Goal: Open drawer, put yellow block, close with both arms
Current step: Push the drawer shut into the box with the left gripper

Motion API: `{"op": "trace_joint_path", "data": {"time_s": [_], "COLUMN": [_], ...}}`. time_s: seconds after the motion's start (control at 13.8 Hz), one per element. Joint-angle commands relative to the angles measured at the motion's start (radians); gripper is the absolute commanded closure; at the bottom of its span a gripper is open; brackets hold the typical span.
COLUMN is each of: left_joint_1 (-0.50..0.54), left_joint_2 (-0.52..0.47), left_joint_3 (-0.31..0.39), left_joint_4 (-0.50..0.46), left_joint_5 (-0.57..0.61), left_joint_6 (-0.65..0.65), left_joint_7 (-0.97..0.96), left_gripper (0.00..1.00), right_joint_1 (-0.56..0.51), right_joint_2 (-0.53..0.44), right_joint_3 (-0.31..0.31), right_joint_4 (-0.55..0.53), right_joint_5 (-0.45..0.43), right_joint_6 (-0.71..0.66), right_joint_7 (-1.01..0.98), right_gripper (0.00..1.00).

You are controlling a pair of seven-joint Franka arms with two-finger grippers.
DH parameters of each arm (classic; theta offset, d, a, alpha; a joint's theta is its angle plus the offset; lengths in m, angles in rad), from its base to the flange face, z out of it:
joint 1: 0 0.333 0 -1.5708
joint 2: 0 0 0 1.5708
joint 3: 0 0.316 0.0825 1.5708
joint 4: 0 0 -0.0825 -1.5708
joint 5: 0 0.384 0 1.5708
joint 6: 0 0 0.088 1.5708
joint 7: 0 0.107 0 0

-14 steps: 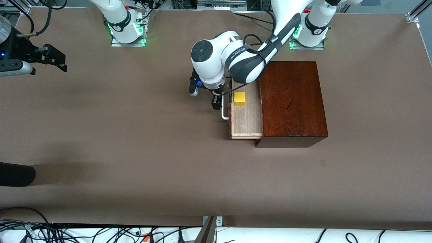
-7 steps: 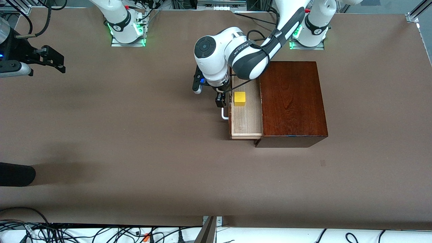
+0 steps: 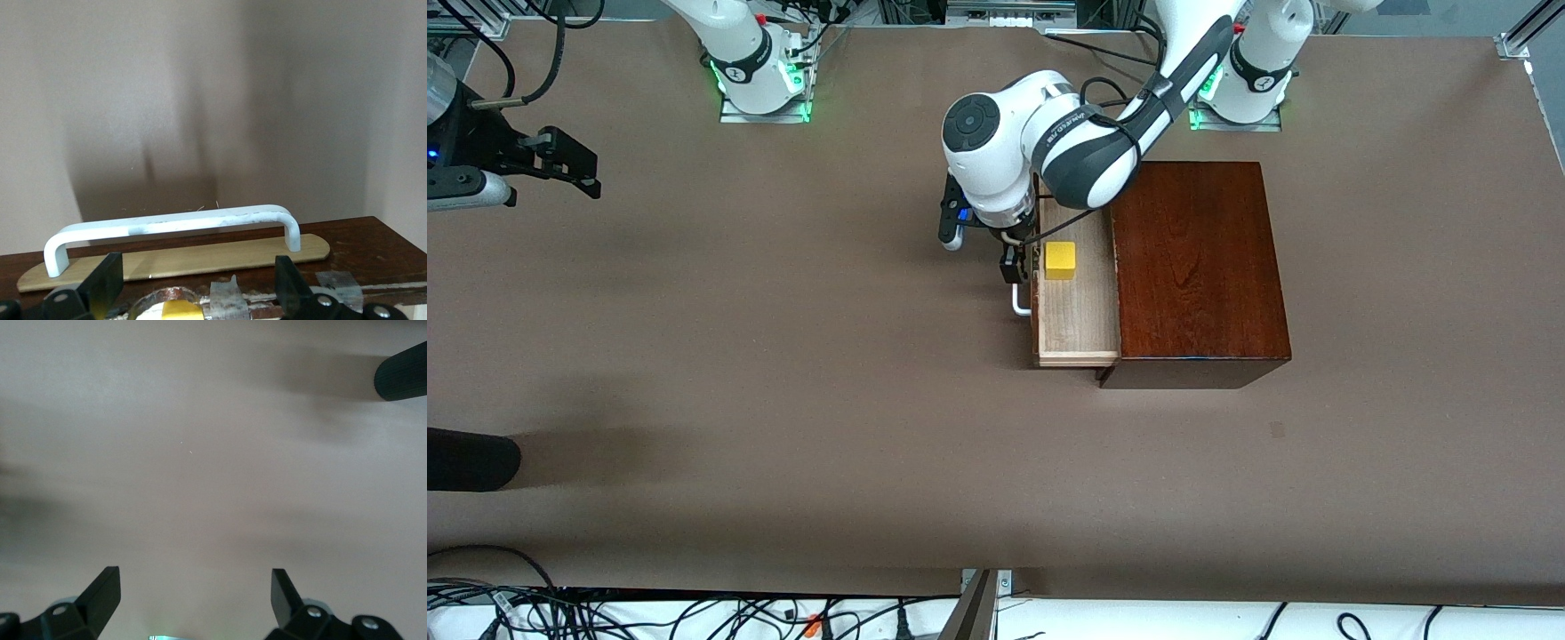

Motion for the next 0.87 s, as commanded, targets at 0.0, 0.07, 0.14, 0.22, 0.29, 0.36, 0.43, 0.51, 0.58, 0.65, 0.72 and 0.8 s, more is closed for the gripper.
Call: {"op": "trace_joint_path", "data": {"time_s": [0.0,0.07,0.14,0.22,0.29,0.36,0.43,0.51,0.58,0.65,0.72,0.8], "left_joint_1": [0.037,0.049,0.060,0.074,0.091,0.104,0.112,0.124,0.129,0.131,0.132,0.143], "left_joint_2": [-0.063,-0.069,-0.072,-0.082,-0.089,-0.095,-0.099,-0.104,-0.110,-0.115,-0.119,-0.125], "left_joint_3": [0.002,0.002,0.002,0.002,0.001,-0.001,-0.001,-0.001,-0.001,-0.001,0.001,0.001], "left_joint_4": [-0.089,-0.090,-0.098,-0.110,-0.118,-0.125,-0.132,-0.139,-0.153,-0.161,-0.168,-0.170], "left_joint_5": [0.053,0.053,0.053,0.051,0.051,0.053,0.051,0.051,0.051,0.051,0.051,0.051], "left_joint_6": [-0.007,-0.009,-0.010,-0.009,-0.009,-0.009,-0.009,-0.009,-0.007,-0.007,-0.007,-0.009], "left_joint_7": [0.008,0.008,0.008,0.008,0.008,0.008,0.008,0.007,0.007,0.007,0.007,0.007], "left_gripper": [0.00,0.00,0.00,0.00,0.00,0.00,0.00,0.00,0.00,0.00,0.00,0.00], "right_joint_1": [-0.006,-0.006,-0.004,-0.004,-0.004,-0.004,-0.004,-0.004,-0.004,-0.004,-0.004,-0.006], "right_joint_2": [0.006,0.006,0.006,0.006,0.006,0.006,0.006,0.006,0.006,0.006,0.006,0.006], "right_joint_3": [0.007,0.005,0.005,0.005,0.005,0.005,0.005,0.005,0.005,0.007,0.005,0.005], "right_joint_4": [0.022,0.022,0.022,0.022,0.022,0.022,0.022,0.022,0.022,0.022,0.022,0.022], "right_joint_5": [0.019,0.021,0.021,0.019,0.021,0.021,0.021,0.021,0.021,0.021,0.022,0.027], "right_joint_6": [-0.006,-0.007,-0.007,-0.006,-0.006,-0.006,-0.006,-0.006,-0.006,-0.006,-0.006,-0.006], "right_joint_7": [0.010,0.010,0.010,0.010,0.011,0.011,0.011,0.011,0.011,0.011,0.011,0.010], "right_gripper": [0.00,0.00,0.00,0.00,0.00,0.00,0.00,0.00,0.00,0.00,0.00,0.00]}}
